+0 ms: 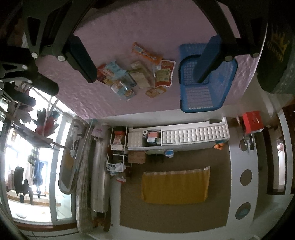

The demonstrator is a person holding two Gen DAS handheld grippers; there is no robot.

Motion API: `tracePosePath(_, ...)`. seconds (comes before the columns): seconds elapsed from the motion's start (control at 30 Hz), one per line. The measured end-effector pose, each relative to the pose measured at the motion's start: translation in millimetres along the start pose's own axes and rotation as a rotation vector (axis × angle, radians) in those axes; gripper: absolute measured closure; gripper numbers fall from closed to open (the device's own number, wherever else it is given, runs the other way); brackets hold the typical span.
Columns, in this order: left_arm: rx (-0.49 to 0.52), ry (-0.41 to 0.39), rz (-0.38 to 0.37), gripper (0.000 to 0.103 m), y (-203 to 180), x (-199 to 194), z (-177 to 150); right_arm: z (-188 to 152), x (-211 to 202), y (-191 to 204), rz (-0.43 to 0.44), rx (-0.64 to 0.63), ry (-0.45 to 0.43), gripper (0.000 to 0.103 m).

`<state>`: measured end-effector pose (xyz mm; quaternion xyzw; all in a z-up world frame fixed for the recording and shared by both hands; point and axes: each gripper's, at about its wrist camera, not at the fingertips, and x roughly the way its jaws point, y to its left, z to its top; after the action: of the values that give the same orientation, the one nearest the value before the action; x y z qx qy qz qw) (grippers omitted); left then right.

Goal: Organize snacks
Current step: 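Lower the right tool onto the light-blue bread bag and close it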

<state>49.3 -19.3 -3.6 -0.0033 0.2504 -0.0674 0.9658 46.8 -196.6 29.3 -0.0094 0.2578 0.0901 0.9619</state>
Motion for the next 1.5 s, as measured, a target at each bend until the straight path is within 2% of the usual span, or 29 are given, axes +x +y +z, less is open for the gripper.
tracePosePath(0.1,0.002,0.054,-0.019,0.000,-0.5,26.5,6.3,4.8,17.9,-11.8,-0.008,0.007,0.024,0.000)
tracePosePath(0.13,-0.001,0.074,-0.021,0.000,-1.1,37.9,8.2,7.1,31.3,-18.5,0.007,0.014,0.060,0.000)
tracePosePath(0.3,0.016,0.129,0.035,0.000,-7.9,83.4,11.6,9.5,74.2,-39.7,0.023,0.016,0.163,0.000)
tracePosePath(0.43,0.024,0.189,0.020,0.000,-14.8,118.4,14.3,15.0,108.8,-54.5,0.048,-0.010,0.208,0.000)
tracePosePath(0.6,0.012,0.280,0.005,0.000,-21.8,174.1,11.0,21.0,153.1,-64.1,0.106,-0.097,0.253,0.000)
tracePosePath(0.77,0.003,0.345,0.034,0.000,-24.0,215.8,4.9,16.5,199.0,-71.9,0.136,-0.159,0.317,0.000)
tracePosePath(0.87,0.025,0.366,0.058,0.000,-25.6,231.3,3.1,14.1,218.5,-75.0,0.113,-0.207,0.318,0.000)
tracePosePath(1.17,0.021,0.438,0.091,0.000,-22.9,281.6,-5.8,-3.2,286.6,-71.0,0.231,-0.256,0.442,0.000)
tracePosePath(1.27,0.021,0.454,0.105,0.000,-18.2,293.5,-12.1,-5.9,306.9,-75.6,0.274,-0.235,0.472,0.000)
tracePosePath(1.37,0.008,0.468,0.088,0.000,-12.1,301.4,-17.3,-8.3,323.7,-76.9,0.319,-0.201,0.512,0.000)
tracePosePath(1.5,0.002,0.482,0.080,0.000,-6.2,309.7,-21.7,-9.9,338.0,-72.1,0.309,-0.216,0.530,0.000)
